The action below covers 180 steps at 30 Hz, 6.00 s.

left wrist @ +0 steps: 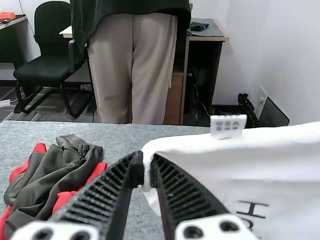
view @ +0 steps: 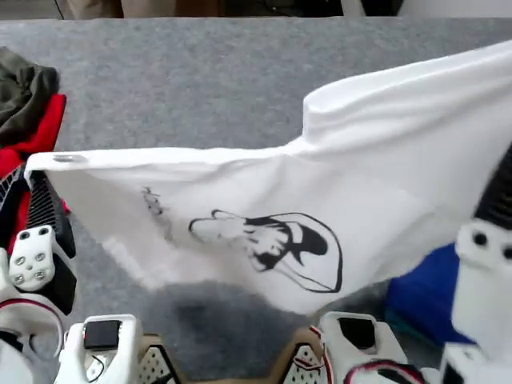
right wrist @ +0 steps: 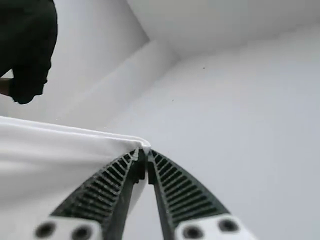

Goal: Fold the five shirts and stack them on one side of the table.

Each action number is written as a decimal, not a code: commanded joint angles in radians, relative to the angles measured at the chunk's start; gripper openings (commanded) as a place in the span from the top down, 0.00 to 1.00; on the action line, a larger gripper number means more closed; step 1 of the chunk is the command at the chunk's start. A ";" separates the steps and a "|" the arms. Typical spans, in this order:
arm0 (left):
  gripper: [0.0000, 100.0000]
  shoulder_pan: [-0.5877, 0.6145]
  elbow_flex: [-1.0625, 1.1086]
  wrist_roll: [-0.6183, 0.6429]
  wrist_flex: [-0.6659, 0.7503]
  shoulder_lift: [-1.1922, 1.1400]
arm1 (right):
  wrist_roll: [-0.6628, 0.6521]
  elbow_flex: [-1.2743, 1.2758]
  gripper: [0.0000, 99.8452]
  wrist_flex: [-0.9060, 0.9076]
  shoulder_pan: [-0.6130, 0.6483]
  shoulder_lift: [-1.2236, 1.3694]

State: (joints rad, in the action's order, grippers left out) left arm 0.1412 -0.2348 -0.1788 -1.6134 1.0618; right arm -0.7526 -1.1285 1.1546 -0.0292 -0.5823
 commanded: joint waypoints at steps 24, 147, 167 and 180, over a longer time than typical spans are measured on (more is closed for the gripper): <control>0.98 0.014 -0.080 0.078 -0.021 0.002 | -0.075 0.068 1.00 -0.006 0.047 -0.004; 0.98 -0.040 1.511 -0.334 0.439 0.005 | 0.015 1.886 1.00 0.103 -0.259 -0.059; 0.98 -0.028 1.533 -0.600 0.327 0.068 | -0.104 2.072 1.00 0.157 -0.397 -0.153; 0.98 -0.029 1.547 -0.646 0.318 0.068 | -0.117 2.246 1.00 0.203 -0.355 -0.398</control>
State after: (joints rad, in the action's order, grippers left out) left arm 0.1059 1.3149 -0.8155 -1.2881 1.1216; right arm -0.8631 1.1116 1.3541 -0.3790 -0.9582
